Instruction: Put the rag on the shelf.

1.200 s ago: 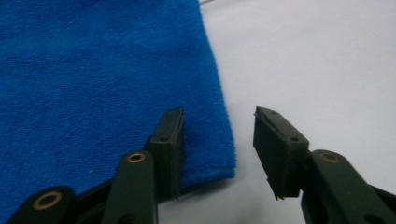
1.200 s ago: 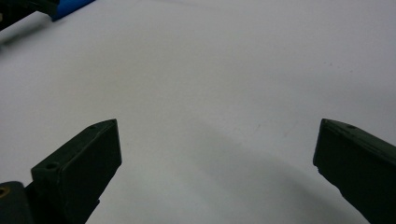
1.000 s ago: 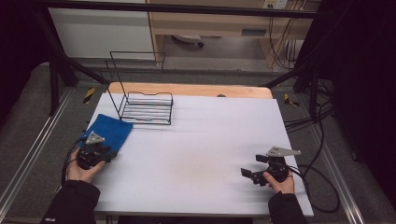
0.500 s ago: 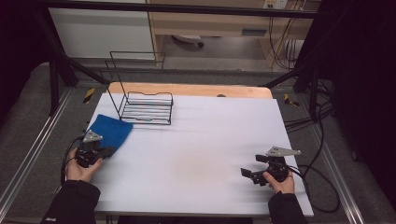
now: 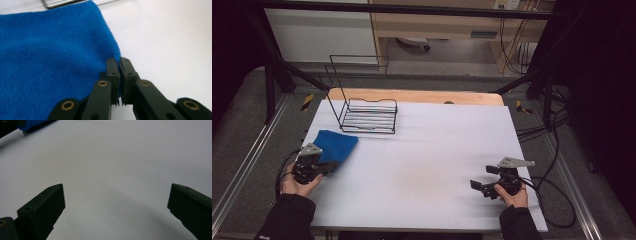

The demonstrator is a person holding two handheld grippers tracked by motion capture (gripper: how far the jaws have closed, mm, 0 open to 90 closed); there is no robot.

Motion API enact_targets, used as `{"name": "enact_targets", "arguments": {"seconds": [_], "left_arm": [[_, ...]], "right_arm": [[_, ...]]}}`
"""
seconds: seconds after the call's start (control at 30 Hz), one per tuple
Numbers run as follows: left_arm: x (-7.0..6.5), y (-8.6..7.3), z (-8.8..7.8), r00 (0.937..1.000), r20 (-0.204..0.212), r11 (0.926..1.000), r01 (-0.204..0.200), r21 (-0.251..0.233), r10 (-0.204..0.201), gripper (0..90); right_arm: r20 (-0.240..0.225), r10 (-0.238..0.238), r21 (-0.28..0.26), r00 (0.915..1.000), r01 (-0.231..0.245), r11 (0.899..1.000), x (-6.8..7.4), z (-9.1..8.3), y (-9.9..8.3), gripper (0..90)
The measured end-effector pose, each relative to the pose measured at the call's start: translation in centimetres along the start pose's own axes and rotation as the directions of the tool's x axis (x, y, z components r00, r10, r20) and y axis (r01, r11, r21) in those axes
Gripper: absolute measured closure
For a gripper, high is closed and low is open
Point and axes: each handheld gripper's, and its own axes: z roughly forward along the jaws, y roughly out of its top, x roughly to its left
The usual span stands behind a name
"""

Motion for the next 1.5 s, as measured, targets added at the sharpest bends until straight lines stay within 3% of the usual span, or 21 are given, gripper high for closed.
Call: {"name": "enact_targets", "arguments": {"seconds": [0.27,0.5,0.73,0.87,1.03,1.27,1.5], "left_arm": [[-3.6,0.4,0.6,0.9960,0.087,0.9998,-0.016,-0.007,0.017,86.5],[-6.1,0.8,1.5,0.9883,0.152,0.9998,-0.013,-0.012,0.014,86.3],[-7.8,0.8,2.6,0.9830,0.181,0.9995,-0.031,0.009,0.028,85.7],[-7.7,0.8,3.0,0.9830,0.182,0.9993,-0.031,0.021,0.027,80.3],[-7.3,1.2,2.0,0.9870,0.157,0.9993,-0.034,-0.014,0.036,59.7],[-5.3,1.4,1.0,0.9954,0.095,0.9990,-0.008,-0.044,0.012,41.3],[-3.6,1.2,0.6,0.9977,0.067,0.9988,0.013,-0.047,-0.010,24.0]], "right_arm": [[0.001,-0.004,-0.001,1.0000,0.004,1.000,0.0,0.0,0.0,1.7],[0.003,-0.004,0.001,1.0000,0.004,1.000,0.0,0.0,0.0,1.7],[0.003,-0.003,0.004,1.0000,0.003,1.000,0.1,0.0,0.0,1.7],[0.004,-0.004,0.008,1.0000,0.004,1.000,0.0,0.1,0.0,1.9],[0.008,-0.003,0.012,1.0000,0.003,1.000,0.2,0.3,0.0,2.0],[0.003,-0.001,0.009,1.0000,0.001,1.000,0.8,0.7,0.4,1.9],[-0.007,-0.006,0.014,1.0000,0.006,1.000,1.5,1.6,0.8,1.7]]}}
